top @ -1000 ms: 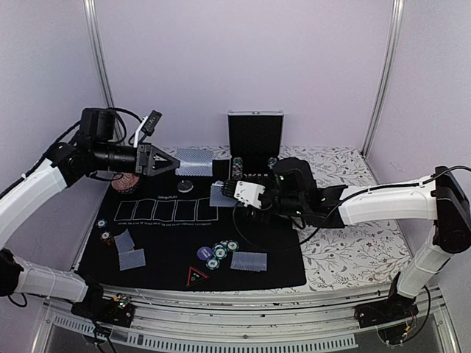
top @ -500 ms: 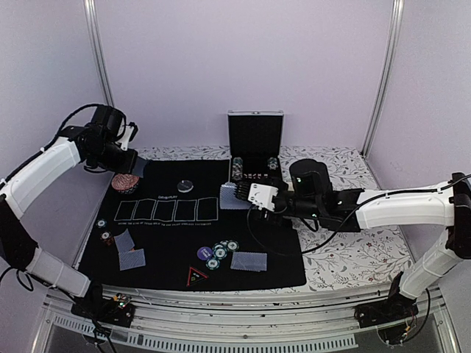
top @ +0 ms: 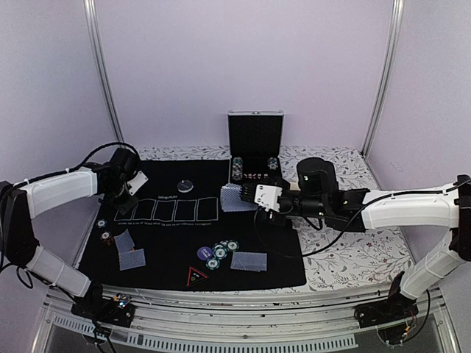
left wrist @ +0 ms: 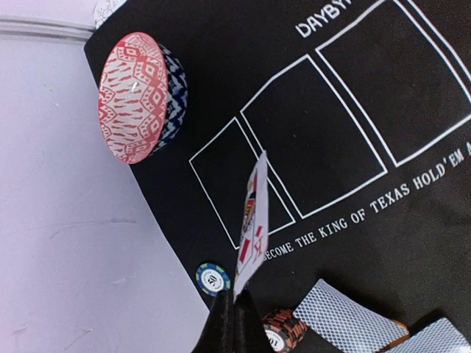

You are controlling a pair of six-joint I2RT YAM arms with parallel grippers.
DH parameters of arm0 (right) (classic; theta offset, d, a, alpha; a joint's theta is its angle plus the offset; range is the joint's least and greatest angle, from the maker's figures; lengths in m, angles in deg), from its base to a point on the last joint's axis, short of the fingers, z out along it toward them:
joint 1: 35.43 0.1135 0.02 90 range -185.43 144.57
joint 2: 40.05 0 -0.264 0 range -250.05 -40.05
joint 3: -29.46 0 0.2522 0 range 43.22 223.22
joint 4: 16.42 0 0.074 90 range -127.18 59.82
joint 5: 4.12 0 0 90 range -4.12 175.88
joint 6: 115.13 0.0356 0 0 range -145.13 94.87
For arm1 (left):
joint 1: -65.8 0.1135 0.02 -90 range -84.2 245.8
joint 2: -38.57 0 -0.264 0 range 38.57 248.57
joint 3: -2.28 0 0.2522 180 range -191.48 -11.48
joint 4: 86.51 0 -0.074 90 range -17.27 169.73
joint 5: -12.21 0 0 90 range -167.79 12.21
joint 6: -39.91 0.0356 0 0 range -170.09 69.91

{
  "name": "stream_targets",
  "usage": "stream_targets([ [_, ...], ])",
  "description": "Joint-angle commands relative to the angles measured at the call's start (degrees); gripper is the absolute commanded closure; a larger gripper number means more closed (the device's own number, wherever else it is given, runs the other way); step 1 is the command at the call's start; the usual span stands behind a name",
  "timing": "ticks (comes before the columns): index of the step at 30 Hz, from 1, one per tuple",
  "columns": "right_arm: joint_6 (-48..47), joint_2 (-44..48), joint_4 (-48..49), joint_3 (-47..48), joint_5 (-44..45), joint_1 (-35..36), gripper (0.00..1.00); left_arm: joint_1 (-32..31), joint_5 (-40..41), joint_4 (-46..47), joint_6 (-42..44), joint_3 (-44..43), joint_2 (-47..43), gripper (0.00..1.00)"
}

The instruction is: Distribute texas hold em gaming equipment

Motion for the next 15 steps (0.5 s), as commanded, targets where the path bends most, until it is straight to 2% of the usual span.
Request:
stream_targets([
  [1,-0.9,2.4,2.0,-0.1,-3.5,-1.2,0.45,0.6,-0.2,11.5,14.4,6.1,-3.5,1.00],
  [5,-1.6,2.0,1.8,0.7,-5.2,-2.0,0.45,2.5,-1.0,16.1,19.8,8.5,-2.9,1.00],
  [10,-2.4,2.0,1.3,1.6,-7.5,-3.2,0.45,4.1,-2.2,22.3,30.5,10.9,-2.0,1.00],
  [15,-3.4,2.5,0.5,2.1,-8.9,-4.3,0.45,7.3,-6.9,22.7,36.7,11.1,-1.9,1.00],
])
